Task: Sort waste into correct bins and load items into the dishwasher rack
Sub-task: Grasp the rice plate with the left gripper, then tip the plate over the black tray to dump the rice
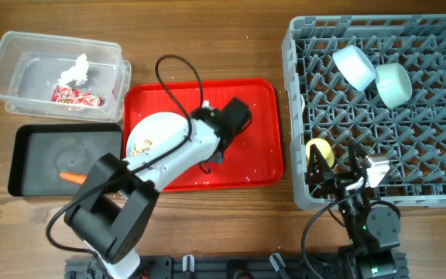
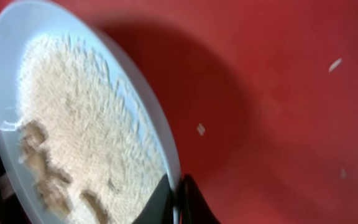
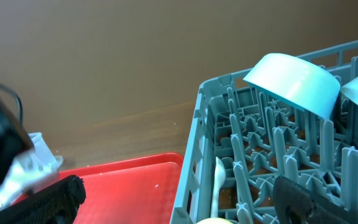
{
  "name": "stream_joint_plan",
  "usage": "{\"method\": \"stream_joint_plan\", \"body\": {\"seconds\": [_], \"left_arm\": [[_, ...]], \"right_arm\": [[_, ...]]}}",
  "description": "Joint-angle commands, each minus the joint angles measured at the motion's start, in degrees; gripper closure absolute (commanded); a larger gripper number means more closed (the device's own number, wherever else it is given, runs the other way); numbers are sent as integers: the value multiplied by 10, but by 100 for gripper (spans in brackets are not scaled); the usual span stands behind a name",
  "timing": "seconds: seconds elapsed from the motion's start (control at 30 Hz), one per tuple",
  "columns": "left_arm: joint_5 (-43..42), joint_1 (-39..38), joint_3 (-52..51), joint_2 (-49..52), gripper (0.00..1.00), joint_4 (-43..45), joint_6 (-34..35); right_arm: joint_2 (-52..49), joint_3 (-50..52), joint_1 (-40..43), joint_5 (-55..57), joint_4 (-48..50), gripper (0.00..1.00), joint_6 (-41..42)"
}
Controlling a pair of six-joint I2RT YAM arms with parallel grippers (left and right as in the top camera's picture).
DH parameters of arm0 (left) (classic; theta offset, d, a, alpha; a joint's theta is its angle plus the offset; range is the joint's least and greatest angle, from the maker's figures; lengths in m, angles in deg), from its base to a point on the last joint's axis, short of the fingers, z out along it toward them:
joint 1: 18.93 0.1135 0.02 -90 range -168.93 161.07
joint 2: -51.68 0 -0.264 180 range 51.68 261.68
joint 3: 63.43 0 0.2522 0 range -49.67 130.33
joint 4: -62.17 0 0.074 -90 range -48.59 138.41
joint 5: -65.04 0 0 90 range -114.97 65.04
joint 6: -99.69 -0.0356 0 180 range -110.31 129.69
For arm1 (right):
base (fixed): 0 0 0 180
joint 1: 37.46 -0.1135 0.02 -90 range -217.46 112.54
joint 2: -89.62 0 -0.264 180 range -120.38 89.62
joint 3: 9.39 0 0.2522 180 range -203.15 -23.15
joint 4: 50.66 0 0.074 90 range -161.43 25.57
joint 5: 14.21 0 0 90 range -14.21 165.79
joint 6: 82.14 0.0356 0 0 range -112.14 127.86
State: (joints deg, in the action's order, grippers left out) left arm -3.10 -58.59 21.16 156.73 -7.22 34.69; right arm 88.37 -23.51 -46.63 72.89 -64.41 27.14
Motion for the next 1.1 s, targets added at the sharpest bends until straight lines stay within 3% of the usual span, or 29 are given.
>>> {"method": "stream_joint_plan", "body": {"seconds": [0.0, 0.17, 0.3, 0.5, 0.77, 0.93, 1.07], "left_arm": [[35, 21, 107, -40, 96, -87, 7], [-10, 90, 141, -93, 96, -119, 12], [-181, 239, 140, -133, 96, -126, 5], [-392, 457, 135, -144, 96, -125, -94], [-695, 664, 80, -144, 96, -126, -302], [-889, 799, 77, -150, 96, -195, -435], [-985, 913, 48, -150, 96, -305, -584]], "right_arm": [[3, 1, 2, 5, 2, 0, 4], [3, 1, 2, 5, 1, 0, 4], [3, 1, 2, 5, 1, 0, 4], [3, 1, 2, 5, 1, 0, 4], [3, 1, 2, 5, 2, 0, 4], [3, 1, 2, 5, 2, 0, 4], [3, 1, 2, 5, 1, 0, 4]]}}
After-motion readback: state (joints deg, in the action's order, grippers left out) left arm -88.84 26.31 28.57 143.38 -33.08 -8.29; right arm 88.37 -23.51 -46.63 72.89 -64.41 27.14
